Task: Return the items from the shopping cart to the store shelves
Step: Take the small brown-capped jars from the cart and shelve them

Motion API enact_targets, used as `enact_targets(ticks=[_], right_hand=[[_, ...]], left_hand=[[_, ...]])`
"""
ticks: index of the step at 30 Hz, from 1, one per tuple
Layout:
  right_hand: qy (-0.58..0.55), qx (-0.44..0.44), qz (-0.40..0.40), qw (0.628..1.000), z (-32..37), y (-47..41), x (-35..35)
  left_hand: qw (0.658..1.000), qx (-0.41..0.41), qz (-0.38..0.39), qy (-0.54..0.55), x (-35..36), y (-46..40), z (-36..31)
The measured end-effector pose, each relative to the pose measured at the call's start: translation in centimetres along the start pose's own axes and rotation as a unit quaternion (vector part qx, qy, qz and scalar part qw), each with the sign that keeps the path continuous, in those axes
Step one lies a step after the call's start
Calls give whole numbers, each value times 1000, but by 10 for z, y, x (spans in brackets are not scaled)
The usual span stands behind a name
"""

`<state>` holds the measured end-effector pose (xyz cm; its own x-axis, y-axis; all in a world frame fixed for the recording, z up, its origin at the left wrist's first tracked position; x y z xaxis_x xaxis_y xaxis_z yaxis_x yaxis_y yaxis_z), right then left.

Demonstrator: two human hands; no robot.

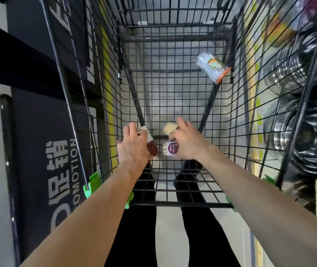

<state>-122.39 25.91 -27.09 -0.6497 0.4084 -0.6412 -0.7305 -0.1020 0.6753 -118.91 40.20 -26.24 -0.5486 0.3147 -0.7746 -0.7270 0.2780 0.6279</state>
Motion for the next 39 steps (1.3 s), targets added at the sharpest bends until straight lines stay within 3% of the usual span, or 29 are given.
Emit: enact_targets(ticks=[7,19,32,39], right_hand=[[-210,102,-57,971,-26,31,-2],[-104,128,-76,984,-51,112,43],[-204,182,-96,957,-74,216,162],[-268,206,-172,925,-76,282,216]], left_hand=[[998,20,61,2,19,15,-6],[994,41,58,84,64,76,-27],[994,93,55,-1,173,191,-72],[989,125,64,-33,235,257,-104]])
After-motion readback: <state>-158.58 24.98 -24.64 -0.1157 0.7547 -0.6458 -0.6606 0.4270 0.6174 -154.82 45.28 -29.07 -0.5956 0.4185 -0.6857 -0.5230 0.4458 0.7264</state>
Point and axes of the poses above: each hand's wrist, its own y-axis away from the middle knuckle, its own x-axis out of the palm, z = x × y, the point moved 8 cm from there along -y, towards the middle knuckle, and after that the axes turned 3 degrees about x, right-handed, at the moved point
